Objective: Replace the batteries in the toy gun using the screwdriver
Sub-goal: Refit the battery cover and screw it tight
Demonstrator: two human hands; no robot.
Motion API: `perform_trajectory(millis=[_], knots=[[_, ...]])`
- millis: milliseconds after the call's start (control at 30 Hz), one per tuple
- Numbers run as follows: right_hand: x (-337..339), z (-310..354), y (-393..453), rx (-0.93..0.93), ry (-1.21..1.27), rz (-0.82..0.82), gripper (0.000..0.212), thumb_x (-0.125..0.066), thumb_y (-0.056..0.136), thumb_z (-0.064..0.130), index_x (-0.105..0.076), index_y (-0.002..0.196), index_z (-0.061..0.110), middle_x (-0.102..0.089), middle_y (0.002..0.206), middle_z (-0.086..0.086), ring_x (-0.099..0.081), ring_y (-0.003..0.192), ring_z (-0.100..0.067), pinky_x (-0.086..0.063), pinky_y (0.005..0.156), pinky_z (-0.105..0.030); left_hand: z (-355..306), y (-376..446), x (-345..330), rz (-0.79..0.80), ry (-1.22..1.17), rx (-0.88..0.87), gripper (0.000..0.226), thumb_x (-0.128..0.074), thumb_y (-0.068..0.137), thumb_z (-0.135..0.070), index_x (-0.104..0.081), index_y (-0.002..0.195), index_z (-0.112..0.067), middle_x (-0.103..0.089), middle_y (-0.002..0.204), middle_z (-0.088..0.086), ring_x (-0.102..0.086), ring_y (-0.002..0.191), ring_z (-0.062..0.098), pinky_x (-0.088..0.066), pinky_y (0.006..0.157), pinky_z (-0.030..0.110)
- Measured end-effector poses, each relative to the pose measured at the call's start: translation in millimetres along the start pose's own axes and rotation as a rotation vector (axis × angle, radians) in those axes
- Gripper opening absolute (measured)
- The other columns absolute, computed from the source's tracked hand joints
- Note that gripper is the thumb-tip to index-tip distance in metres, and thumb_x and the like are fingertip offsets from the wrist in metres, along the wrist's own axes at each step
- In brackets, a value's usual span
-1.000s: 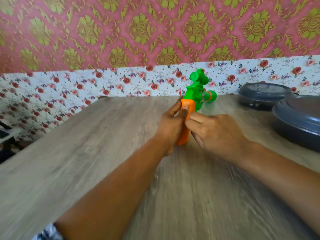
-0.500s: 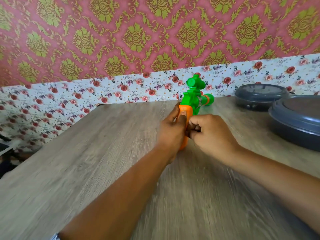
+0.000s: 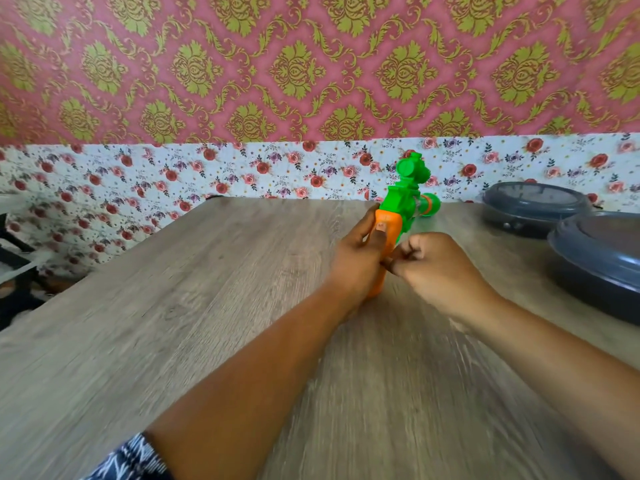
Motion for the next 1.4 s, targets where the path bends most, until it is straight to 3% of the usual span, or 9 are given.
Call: perform_trajectory(millis=[133, 267, 433, 567, 700, 900, 1133, 1233, 1400], knots=[[3.8, 11.9, -7.6, 0.431, -0.498, -0.066, 0.005, -0.060, 0.080, 0.016, -0.056, 0.077, 0.015, -0.064, 0.068, -0.004, -0.059, 0.064, -0.026, -0.045, 0.056, -0.034, 5.3, 5.1, 5.6, 0.019, -0.065, 0.089, 0.038, -0.041, 0.100, -0.022, -0.048, 0.137, -0.027, -0.061, 0.127, 0.003, -0.058, 0.113, 0.019, -0.045, 0.100, 0.033], [-1.9, 12.1, -15.8, 0.710, -0.945, -0.169, 0.019, -0.069, 0.071, 0.015, -0.055, 0.083, 0.011, -0.059, 0.060, -0.006, -0.057, 0.043, -0.030, -0.026, 0.039, -0.024, 10.7, 8.5, 10.8, -0.001, -0.154, 0.136, 0.039, -0.041, 0.100, -0.026, -0.047, 0.138, -0.023, -0.058, 0.132, 0.012, -0.057, 0.116, 0.026, -0.043, 0.104, 0.044], [-7.3, 17.8, -16.6, 0.833, -1.086, -0.228, 0.015, -0.041, 0.072, 0.008, -0.041, 0.087, 0.011, -0.053, 0.055, -0.004, -0.052, 0.037, -0.026, -0.024, 0.039, -0.024, 18.3, 15.0, 14.4, -0.031, -0.175, 0.133, 0.042, -0.041, 0.099, -0.030, -0.044, 0.140, -0.026, -0.056, 0.135, 0.012, -0.055, 0.121, 0.030, -0.040, 0.106, 0.050], [-5.7, 12.0, -10.0, 0.853, -1.042, -0.178, 0.036, -0.071, 0.065, 0.005, -0.042, 0.085, 0.010, -0.053, 0.052, -0.004, -0.049, 0.032, -0.027, -0.016, 0.040, -0.022, 18.5, 17.1, 13.3, -0.014, -0.135, 0.119, 0.042, -0.043, 0.098, -0.034, -0.044, 0.140, -0.028, -0.054, 0.137, 0.008, -0.054, 0.121, 0.027, -0.041, 0.106, 0.049], [-4.1, 12.8, -4.1, 0.774, -0.996, -0.146, 0.043, -0.078, 0.061, 0.010, -0.047, 0.092, 0.009, -0.056, 0.051, -0.004, -0.049, 0.033, -0.031, -0.022, 0.038, -0.023, 13.0, 16.7, 10.0, 0.027, -0.088, 0.077, 0.040, -0.041, 0.100, -0.030, -0.044, 0.140, -0.030, -0.059, 0.131, 0.006, -0.058, 0.115, 0.025, -0.044, 0.103, 0.043], [-7.2, 14.0, -5.6, 0.610, -0.688, -0.048, 0.010, -0.049, 0.087, 0.015, -0.051, 0.095, 0.011, -0.065, 0.080, -0.018, -0.059, 0.074, -0.040, -0.033, 0.056, -0.035, 7.5, 11.2, 6.1, 0.025, 0.026, 0.005, 0.034, -0.039, 0.100, -0.030, -0.046, 0.130, -0.044, -0.066, 0.101, -0.015, -0.062, 0.098, 0.008, -0.049, 0.092, 0.029], [-13.9, 17.8, -8.9, 0.365, -0.406, -0.108, 0.013, -0.050, 0.083, 0.009, -0.044, 0.074, 0.015, -0.061, 0.076, -0.018, -0.057, 0.078, -0.037, -0.036, 0.060, -0.036, 9.3, 6.2, 4.4, -0.031, 0.083, -0.006, 0.053, -0.041, 0.084, -0.050, -0.042, 0.137, -0.041, -0.058, 0.133, 0.001, -0.056, 0.120, 0.020, -0.043, 0.104, 0.047], [-14.7, 15.3, -2.4, 0.154, -0.259, -0.128, 0.029, -0.053, 0.080, 0.008, -0.038, 0.058, 0.017, -0.053, 0.069, -0.009, -0.053, 0.071, -0.029, -0.030, 0.052, -0.030, 9.2, 4.8, 4.9, -0.037, 0.083, -0.025, 0.056, -0.039, 0.083, -0.049, -0.042, 0.139, -0.038, -0.054, 0.138, 0.000, -0.051, 0.125, 0.017, -0.038, 0.109, 0.044], [-16.4, 6.8, -0.9, -0.071, -0.019, -0.108, 0.017, -0.055, 0.075, 0.004, -0.052, 0.060, 0.011, -0.050, 0.059, -0.006, -0.048, 0.058, -0.022, -0.028, 0.046, -0.027, 5.4, -0.5, 2.8, -0.032, 0.057, -0.048, 0.041, -0.038, 0.100, -0.029, -0.036, 0.140, -0.037, -0.049, 0.139, -0.004, -0.049, 0.125, 0.014, -0.036, 0.107, 0.031]])
Point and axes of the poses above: each hand's wrist, its own y-axis towards the middle knuckle, its own x-axis out of the back of the hand, z = x × y, the point moved 3 cm from there along y, towards the middle knuckle
